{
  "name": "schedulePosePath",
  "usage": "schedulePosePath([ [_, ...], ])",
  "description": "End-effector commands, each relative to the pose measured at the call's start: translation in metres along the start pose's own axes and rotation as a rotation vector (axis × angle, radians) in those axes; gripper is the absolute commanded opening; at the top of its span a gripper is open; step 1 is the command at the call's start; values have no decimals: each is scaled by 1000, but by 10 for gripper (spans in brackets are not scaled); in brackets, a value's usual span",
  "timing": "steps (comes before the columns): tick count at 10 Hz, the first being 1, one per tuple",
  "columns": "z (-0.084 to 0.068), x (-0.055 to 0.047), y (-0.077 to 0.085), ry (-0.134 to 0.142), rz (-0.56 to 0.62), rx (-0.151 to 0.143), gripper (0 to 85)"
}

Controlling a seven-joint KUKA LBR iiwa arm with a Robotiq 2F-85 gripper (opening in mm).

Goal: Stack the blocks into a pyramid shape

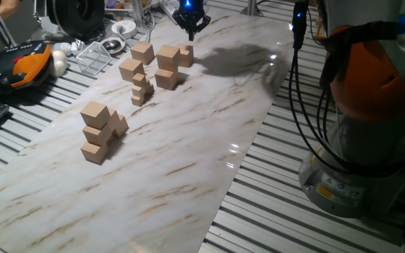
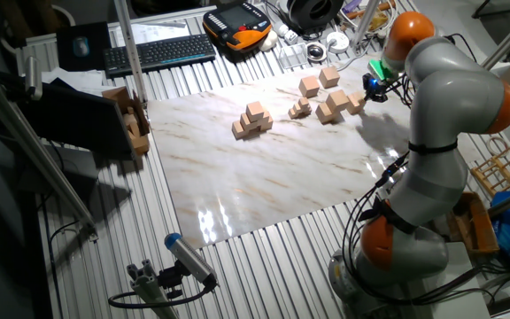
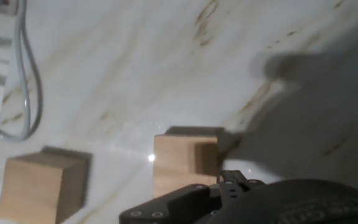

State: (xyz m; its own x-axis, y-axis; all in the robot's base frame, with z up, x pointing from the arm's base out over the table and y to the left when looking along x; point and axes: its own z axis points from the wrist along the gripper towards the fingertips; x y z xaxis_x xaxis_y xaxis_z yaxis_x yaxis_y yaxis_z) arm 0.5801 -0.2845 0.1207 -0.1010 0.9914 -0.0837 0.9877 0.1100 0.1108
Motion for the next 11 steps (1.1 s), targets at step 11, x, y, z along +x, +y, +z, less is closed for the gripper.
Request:
schedulePosePath([
  [11,25,-28,4,-26,-7,28,0],
])
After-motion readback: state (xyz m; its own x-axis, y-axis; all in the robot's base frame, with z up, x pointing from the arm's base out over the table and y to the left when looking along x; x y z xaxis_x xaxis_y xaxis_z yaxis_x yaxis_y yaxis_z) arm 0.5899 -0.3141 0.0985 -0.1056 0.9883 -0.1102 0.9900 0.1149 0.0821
